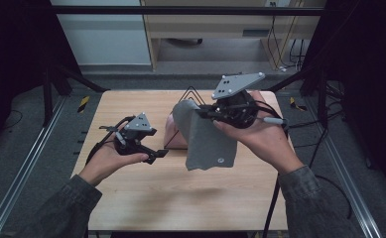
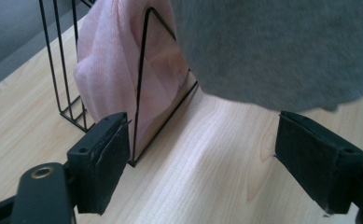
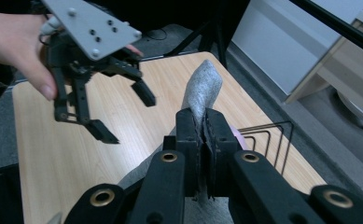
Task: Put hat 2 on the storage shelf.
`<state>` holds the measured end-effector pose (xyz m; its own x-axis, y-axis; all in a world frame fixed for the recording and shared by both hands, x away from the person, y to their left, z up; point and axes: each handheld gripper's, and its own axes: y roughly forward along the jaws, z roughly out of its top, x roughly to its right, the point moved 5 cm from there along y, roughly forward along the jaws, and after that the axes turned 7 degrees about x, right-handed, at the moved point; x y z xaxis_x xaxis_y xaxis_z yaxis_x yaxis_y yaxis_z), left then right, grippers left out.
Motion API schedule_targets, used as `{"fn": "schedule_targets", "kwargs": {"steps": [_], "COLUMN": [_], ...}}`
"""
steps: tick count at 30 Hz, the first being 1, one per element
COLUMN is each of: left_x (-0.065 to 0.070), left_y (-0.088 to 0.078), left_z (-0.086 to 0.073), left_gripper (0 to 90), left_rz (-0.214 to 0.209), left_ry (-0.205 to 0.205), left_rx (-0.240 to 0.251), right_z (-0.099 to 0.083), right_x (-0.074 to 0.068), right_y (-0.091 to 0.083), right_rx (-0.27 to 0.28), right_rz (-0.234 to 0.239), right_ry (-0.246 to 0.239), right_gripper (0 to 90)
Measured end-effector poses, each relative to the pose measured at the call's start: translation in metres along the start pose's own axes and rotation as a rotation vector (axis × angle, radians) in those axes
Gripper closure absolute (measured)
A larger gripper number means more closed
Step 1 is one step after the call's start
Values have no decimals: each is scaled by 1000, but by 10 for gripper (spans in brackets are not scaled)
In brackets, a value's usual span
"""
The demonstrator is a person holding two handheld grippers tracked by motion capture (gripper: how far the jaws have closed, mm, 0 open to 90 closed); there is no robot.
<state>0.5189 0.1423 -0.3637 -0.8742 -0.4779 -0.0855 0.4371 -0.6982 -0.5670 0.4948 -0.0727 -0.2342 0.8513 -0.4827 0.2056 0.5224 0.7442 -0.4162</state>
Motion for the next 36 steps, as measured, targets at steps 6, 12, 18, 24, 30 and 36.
{"fn": "schedule_targets", "kwargs": {"steps": [6,12,18,24,30,36], "left_x": [1,0,-2,-7,-7,-6], "left_y": [0,0,1,12,24,7], "left_z": [5,7,7,12,24,52], "left_gripper": [193,200,201,385,794,871], "left_rz": [-10,-10,-12,-24,-43,-2], "left_ry": [15,19,18,10,7,40], "left_rx": [7,17,23,63,41,14], "right_z": [3,8,9,7,2,1], "right_x": [-8,-15,-19,-20,-10,17], "right_y": [8,12,17,20,16,3], "right_rx": [-9,-1,0,9,-3,-1], "right_rz": [21,41,52,61,38,-16], "right_ry": [-14,-21,-26,-11,6,35], "right_gripper": [860,860,860,860,860,860]}}
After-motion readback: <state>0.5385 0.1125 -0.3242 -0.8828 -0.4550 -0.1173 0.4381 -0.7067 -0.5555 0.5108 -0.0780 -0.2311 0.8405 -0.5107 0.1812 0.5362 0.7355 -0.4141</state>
